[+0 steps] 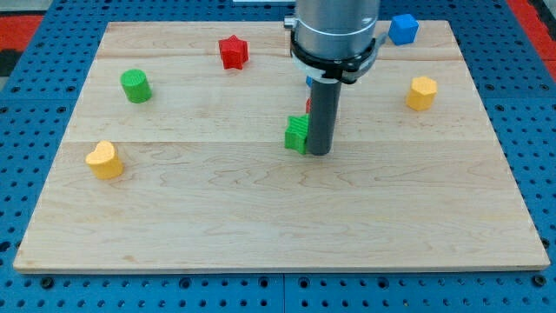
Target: Separate the green star from the red circle
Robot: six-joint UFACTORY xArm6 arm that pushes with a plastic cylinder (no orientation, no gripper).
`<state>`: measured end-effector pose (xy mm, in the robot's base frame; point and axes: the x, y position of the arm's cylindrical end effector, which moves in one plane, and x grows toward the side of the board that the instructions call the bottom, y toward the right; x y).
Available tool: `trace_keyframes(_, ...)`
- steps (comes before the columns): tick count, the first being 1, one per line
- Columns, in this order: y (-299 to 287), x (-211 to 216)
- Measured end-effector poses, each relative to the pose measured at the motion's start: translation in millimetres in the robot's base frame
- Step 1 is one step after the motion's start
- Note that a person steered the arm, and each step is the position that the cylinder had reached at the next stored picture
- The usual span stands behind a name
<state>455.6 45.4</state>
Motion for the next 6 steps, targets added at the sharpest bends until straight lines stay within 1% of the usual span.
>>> trace_keyframes(2,5.4,3.6)
trace_keyframes(3,-30.1,27.2)
trace_keyframes(4,-79.7,28.6)
trace_keyframes(5,-91.1,-15.4)
trace_keyframes(6,-66.9,-52.4)
